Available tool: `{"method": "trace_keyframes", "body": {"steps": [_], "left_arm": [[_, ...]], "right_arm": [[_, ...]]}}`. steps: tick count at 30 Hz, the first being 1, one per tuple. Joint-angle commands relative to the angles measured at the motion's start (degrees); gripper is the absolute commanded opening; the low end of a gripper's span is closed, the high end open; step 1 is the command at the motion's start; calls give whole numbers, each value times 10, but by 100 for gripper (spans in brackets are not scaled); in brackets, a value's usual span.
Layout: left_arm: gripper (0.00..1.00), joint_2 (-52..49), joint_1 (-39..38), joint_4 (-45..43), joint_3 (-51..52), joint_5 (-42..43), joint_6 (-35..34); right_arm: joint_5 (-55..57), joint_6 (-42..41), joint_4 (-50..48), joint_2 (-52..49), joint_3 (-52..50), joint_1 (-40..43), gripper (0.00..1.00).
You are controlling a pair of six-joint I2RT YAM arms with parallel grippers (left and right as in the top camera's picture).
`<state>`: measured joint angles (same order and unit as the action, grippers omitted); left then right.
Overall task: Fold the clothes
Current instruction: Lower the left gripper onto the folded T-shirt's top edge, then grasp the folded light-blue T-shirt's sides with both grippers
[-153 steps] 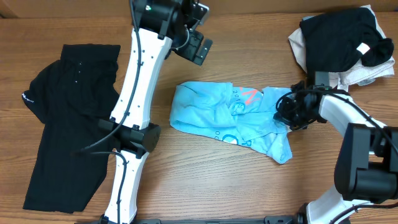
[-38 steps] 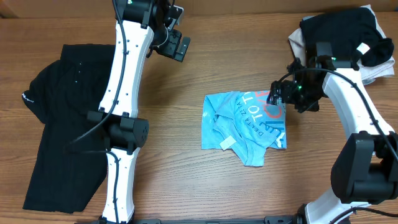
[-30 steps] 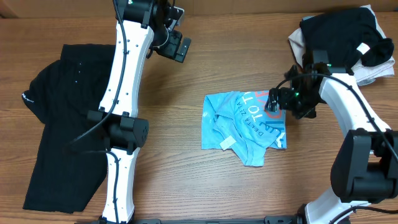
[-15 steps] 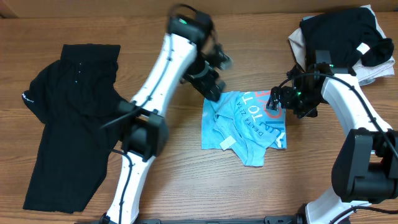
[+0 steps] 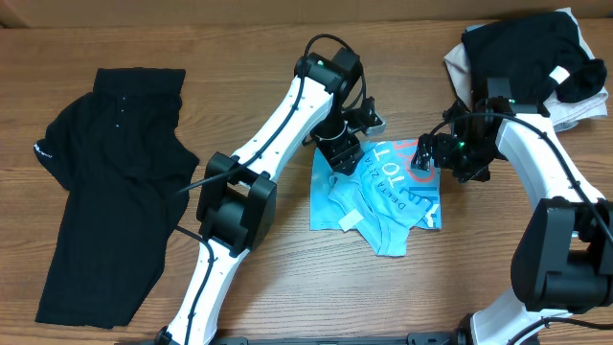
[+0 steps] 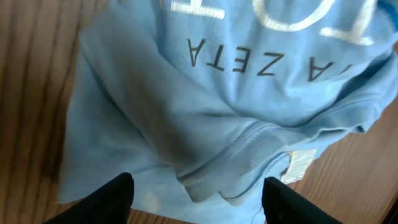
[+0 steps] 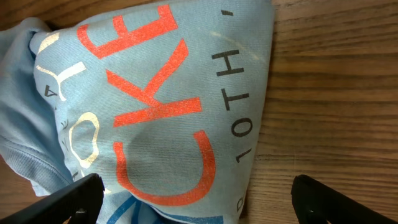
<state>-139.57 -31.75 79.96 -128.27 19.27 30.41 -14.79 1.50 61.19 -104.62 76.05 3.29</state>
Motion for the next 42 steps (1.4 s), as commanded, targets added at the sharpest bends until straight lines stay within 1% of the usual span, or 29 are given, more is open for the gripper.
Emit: {"method": "trace_keyframes", "body": {"steps": [1,3,6,11,12,15,16,20,24,27,30,32,33,35,39,40,42], "left_arm": [[68,2,2,-10,32,-4,9],[66,2,2,-12,42,-4,9],[54,2,2,-10,45,-4,9],[29,2,2,-10,45,-4,9],[22,2,2,-8,45,-4,9],[7,2,2,-7,45,-4,9],[4,2,2,-7,45,-4,9],[4,2,3,-7,45,-36,-2],[4,2,10,4,33,-134,-32],[4,2,26,13,5,-187,-56],[4,2,49,11,-35,-250,-123],[4,2,63,5,-56,-280,-144],[4,2,70,0,-64,-285,-144],[11,2,83,-34,-69,-284,-144],[15,2,86,-88,-69,-284,-144],[21,2,85,-99,-69,-284,-144],[53,2,85,-115,-69,-285,-144]], "right_arm": [[-3,0,0,-3,0,2,100],[-3,0,-1,-3,0,2,100],[-3,0,-1,-3,0,2,100],[-3,0,-1,-3,0,2,100],[-3,0,-1,-3,0,2,100],[-3,0,-1,-3,0,2,100],[-3,0,-1,-3,0,2,100],[-3,0,-1,-3,0,2,100],[-3,0,-1,-3,0,2,100],[-3,0,-2,-3,0,2,100],[-3,0,-5,-3,0,2,100],[-3,0,-7,-3,0,2,100],[-3,0,-8,-3,0,2,100],[-4,-2,-11,-3,0,2,100],[-9,-2,-12,-3,0,2,100],[-10,-2,-12,-3,0,2,100],[-14,-2,-13,-3,0,2,100]]}}
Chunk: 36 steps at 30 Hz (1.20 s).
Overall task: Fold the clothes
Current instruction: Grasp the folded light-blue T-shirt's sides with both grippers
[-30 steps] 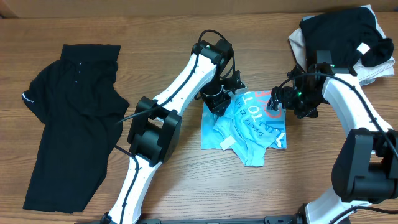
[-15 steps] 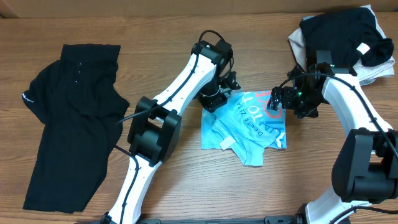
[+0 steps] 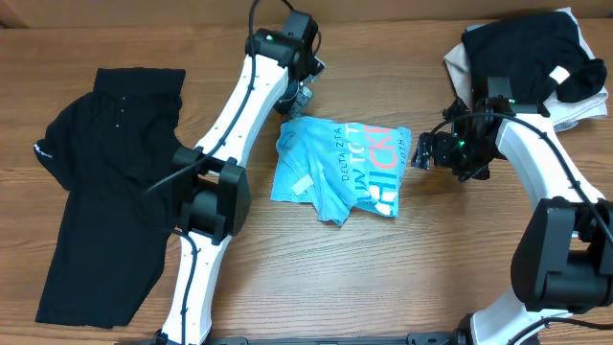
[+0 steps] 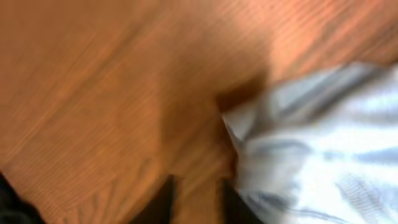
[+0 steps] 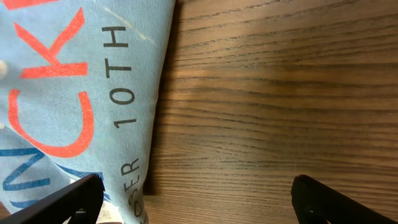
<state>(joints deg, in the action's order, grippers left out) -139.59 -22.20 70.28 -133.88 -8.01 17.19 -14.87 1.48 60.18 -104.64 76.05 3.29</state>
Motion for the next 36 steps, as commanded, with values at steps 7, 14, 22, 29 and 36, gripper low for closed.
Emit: {"method": "trace_keyframes", "body": {"steps": [7,14,22,29,36], "left_arm": [[80,3,15,19,-24,66,-116],[65,3,36,183,-33,283,-79],[64,3,9,240,-22,299,-61],[63,3,-7,205,1,293,-78],[64,3,-2,192,1,221,-116]], "right_arm": [[-79,-2,-36,-3,0,1,100],[-80,-2,-44,-3,0,0,100],[-83,-2,-44,-3,-1,-11,100],[-88,-44,-82,-3,-30,-48,100],[-88,-125,-162,-3,-83,-102,99]]}}
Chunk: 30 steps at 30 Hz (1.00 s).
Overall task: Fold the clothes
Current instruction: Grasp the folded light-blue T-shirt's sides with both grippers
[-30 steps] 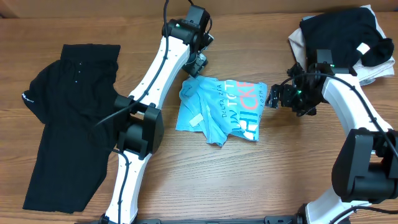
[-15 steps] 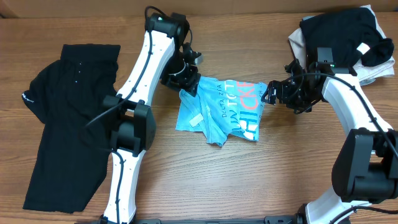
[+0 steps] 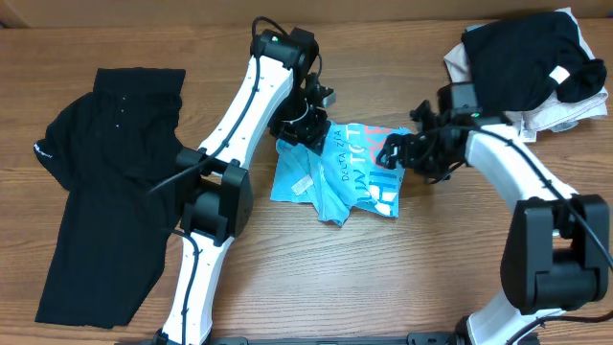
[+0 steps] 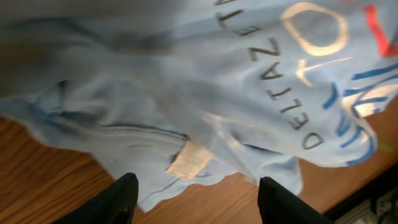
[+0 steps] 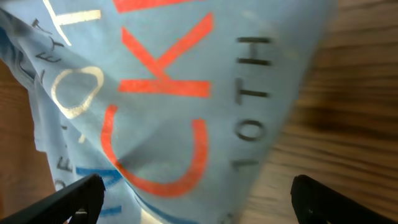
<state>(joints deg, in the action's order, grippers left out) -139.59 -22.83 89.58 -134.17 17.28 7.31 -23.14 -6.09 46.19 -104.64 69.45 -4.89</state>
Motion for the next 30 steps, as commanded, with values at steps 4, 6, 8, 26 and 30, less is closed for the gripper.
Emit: {"method": "trace_keyframes", "body": {"steps": [4,6,8,26,30], "left_arm": [[66,3,4,-2,4,-38,-18],[68,3,4,-3,4,-38,-18],[68,2,3,-6,4,-37,-18],[4,2,58,-34,100,-189,-135],[4,2,63,-56,134,-191,-128]], "right_arm": [[1,-74,-65,-6,-32,-49,99],[12,-81,-81,-10,-35,-60,98],[27,-92,-87,-16,-35,-67,96],[36,-92,-89,-18,-35,-66,96],[36,-92,-89,-18,-35,-66,96]]}}
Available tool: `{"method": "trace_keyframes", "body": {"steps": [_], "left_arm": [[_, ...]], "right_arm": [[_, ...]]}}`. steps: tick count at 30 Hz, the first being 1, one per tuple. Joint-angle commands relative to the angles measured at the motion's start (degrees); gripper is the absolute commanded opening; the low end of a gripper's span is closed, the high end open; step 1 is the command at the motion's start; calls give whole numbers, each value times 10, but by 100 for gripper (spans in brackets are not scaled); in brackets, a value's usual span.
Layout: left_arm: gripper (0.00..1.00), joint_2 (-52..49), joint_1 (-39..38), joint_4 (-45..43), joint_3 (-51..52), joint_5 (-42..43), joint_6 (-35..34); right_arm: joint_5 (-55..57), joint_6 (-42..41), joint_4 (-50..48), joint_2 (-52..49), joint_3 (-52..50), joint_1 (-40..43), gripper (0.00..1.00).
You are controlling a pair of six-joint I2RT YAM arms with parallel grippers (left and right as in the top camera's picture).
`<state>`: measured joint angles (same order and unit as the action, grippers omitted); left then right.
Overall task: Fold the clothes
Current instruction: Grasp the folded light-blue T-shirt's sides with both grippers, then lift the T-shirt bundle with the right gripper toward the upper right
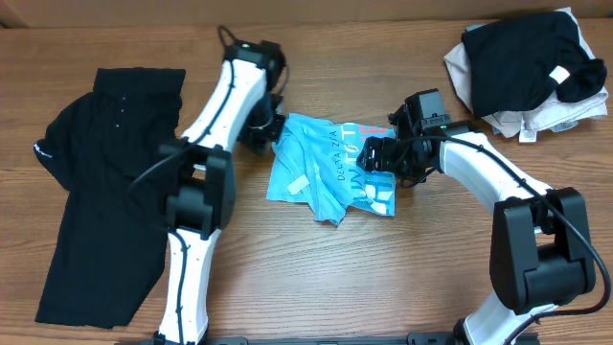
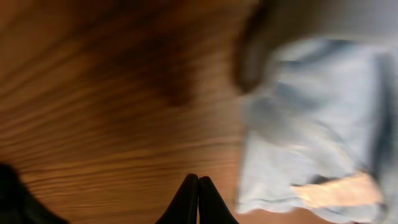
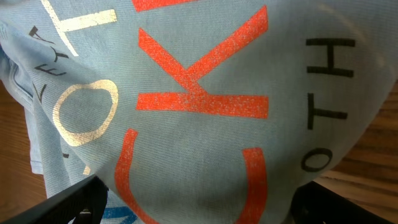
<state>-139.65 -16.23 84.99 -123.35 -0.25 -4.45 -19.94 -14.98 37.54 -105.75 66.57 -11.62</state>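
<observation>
A light blue printed T-shirt lies crumpled in the middle of the wooden table. My left gripper sits just off its left edge. In the left wrist view the left gripper is shut with nothing in it, over bare wood, and the shirt lies to its right. My right gripper hovers over the shirt's right part. In the right wrist view it is open, its fingers spread wide, and the orange-lettered cloth fills the frame.
A black garment lies spread out at the left of the table. A pile of black and white clothes sits at the far right corner. The left arm runs from the near edge up past the shirt.
My left gripper was open over the shirt's left part. It is now shut over bare wood just left of the shirt. My right gripper has moved further left over the shirt.
At first the shirt lay right of centre with both grippers open over it. Then it lay further left, my left gripper near-shut at its upper left corner and my right beyond its right edge. Both then stood open over it. Now the left is shut beside it.
</observation>
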Motion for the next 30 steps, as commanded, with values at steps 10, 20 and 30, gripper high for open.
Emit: {"method": "trace_keyframes", "body": {"steps": [10,20,30], "left_arm": [[4,3,-47,-110,86,68,17],[4,3,-123,-149,86,89,18],[4,3,-129,-149,83,132,17]], "right_arm": [[3,-3,-2,-7,-6,2,96],[-35,-8,-5,-7,-6,2,96],[-67,-127,-49,-8,-6,0,89]]}}
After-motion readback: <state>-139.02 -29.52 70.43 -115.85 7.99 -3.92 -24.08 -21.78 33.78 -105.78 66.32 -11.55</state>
